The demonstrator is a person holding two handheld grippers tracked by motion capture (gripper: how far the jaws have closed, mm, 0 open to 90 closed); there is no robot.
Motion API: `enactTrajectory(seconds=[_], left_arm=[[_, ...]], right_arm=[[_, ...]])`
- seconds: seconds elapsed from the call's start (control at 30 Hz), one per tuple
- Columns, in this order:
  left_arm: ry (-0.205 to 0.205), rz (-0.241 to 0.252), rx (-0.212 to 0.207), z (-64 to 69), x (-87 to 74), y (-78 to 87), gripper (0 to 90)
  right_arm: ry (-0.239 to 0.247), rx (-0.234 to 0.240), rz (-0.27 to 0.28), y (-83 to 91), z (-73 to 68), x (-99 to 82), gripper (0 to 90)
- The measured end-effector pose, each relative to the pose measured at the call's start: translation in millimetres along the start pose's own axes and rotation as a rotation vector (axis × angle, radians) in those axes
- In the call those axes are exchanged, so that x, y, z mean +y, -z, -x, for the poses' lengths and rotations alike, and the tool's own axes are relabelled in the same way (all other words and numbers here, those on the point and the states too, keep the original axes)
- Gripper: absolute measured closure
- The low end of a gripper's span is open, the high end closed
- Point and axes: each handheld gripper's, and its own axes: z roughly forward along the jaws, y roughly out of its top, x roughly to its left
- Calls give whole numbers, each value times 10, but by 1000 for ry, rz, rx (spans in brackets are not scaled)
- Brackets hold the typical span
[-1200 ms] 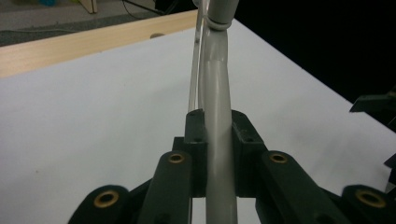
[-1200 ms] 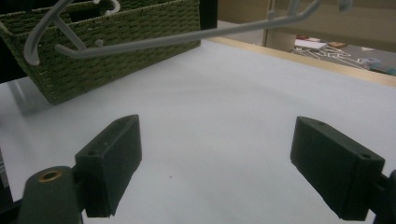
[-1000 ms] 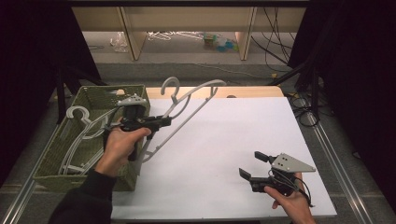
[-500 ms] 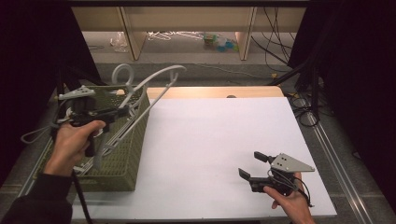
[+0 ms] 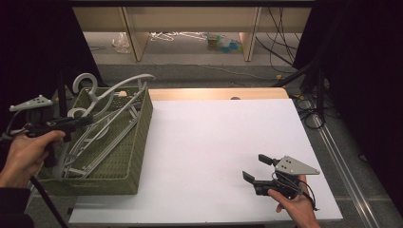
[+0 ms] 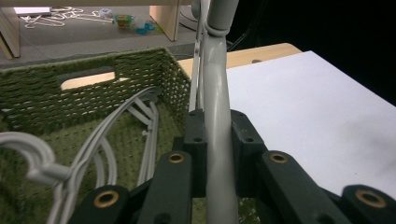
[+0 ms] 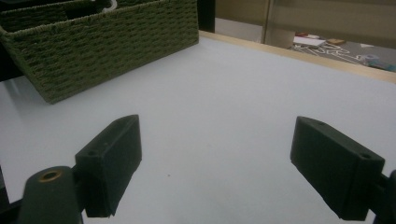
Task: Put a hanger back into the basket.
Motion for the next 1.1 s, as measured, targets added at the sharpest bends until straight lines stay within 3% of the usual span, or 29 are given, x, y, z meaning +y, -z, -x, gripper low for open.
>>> enactTrajectory(seconds=[0.2,0.5,0.6,0.63,0.83,0.9,0.93,1.0,1.03,1.1], left_arm=[[6,-37,14,-142,-12,50,788],[3,-104,43,-321,-36,-10,789],[-12,-135,63,-343,-41,-55,788],[-15,-144,67,-352,-42,-77,788],[-68,-210,73,-360,-26,-240,787],[-71,-230,76,-367,-31,-295,786],[-105,-269,82,-403,-28,-304,786],[-90,-285,74,-434,-60,-384,787],[-99,-296,79,-441,-67,-404,787],[-104,-318,97,-450,-81,-453,787]], right_arm=[[-2,2,-10,5,4,-1,176],[1,2,-2,2,-2,-1,176],[-1,-2,-1,-3,0,-5,176],[-1,0,-34,21,5,6,176],[12,-5,8,-7,5,-1,176],[9,2,-8,3,3,-1,176],[17,-1,-2,2,7,1,176],[3,3,-33,28,-5,10,176],[18,1,-4,3,7,1,176],[17,1,-3,2,7,1,176]])
